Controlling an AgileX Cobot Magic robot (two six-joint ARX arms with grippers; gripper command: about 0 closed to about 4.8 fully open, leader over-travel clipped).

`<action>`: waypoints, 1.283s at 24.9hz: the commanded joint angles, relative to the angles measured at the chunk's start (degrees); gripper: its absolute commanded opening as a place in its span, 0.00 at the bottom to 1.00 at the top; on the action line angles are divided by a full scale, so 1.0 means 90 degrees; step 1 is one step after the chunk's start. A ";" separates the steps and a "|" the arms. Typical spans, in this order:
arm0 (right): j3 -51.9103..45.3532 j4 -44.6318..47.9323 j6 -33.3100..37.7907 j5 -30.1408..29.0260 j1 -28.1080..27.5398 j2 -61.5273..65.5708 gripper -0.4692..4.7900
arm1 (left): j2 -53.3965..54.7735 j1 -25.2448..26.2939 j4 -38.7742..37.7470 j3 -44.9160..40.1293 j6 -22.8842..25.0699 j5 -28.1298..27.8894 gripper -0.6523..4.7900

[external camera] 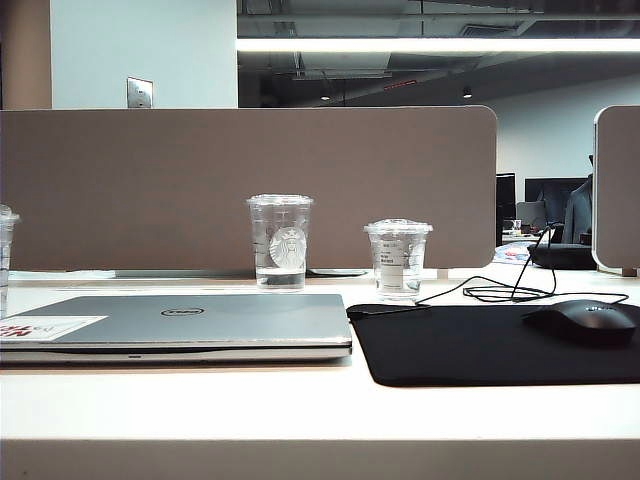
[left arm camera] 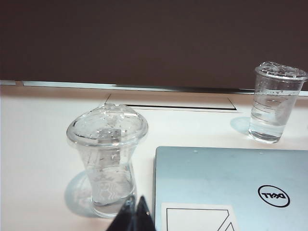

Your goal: Pick up the coffee cup on the left and place it on the left side of the laptop.

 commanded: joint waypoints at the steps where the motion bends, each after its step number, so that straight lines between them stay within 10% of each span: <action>1: -0.0168 0.0134 -0.0019 0.0010 -0.0323 -0.0403 0.08 | 0.0002 0.0010 0.0061 0.0024 0.0005 0.0015 0.11; 32: -0.0634 -0.0182 -0.0017 0.0005 -0.0240 -0.0631 0.08 | 0.0002 0.0010 0.0061 0.0024 0.0005 0.0012 0.11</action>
